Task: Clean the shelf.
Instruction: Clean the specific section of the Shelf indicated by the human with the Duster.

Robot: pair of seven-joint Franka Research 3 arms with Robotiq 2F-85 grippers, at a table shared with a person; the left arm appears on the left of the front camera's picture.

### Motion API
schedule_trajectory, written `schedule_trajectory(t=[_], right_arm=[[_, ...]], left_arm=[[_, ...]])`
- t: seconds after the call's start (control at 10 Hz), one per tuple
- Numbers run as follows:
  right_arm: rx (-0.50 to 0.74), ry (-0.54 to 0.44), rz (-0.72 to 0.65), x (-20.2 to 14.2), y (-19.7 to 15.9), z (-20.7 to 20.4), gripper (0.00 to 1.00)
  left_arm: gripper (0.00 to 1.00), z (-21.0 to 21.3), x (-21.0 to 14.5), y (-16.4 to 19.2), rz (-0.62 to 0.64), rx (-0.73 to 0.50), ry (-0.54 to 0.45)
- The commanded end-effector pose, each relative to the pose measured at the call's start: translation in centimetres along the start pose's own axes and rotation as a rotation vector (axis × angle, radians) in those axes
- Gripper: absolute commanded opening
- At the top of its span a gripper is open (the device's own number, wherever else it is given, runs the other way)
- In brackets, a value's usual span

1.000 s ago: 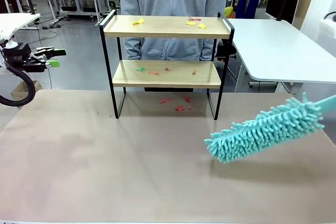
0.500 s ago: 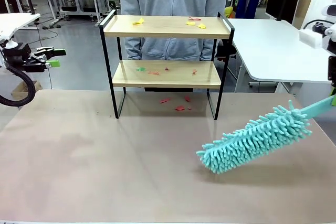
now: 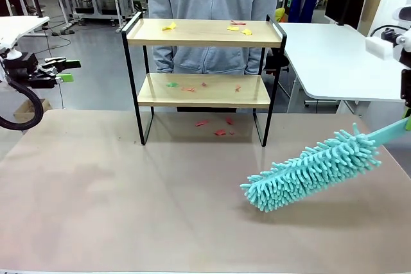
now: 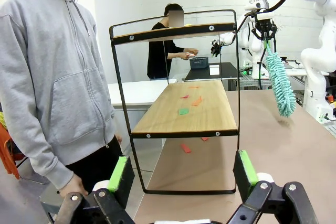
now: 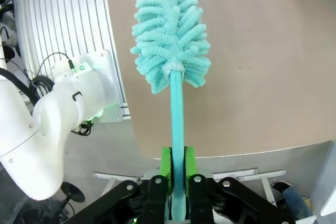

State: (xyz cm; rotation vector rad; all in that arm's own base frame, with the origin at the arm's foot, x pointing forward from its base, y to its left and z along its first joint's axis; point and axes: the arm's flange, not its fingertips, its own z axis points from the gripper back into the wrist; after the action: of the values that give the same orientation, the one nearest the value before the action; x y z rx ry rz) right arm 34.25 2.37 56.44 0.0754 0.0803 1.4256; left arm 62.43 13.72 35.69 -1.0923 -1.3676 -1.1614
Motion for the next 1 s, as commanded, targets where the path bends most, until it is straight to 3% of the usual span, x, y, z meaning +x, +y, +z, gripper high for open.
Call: schedule_trajectory(t=[0.0,0.9], right_arm=[[0.002,0.000,0.017,-0.03,0.31,0.16,0.13],[0.002,0.000,0.017,-0.03,0.31,0.16,0.13]], left_arm=[[1.00,0.00,0.20,-0.10,-0.005,-0.003,-0.003],[1.00,0.00,0.20,-0.10,-0.005,-0.003,-0.003]])
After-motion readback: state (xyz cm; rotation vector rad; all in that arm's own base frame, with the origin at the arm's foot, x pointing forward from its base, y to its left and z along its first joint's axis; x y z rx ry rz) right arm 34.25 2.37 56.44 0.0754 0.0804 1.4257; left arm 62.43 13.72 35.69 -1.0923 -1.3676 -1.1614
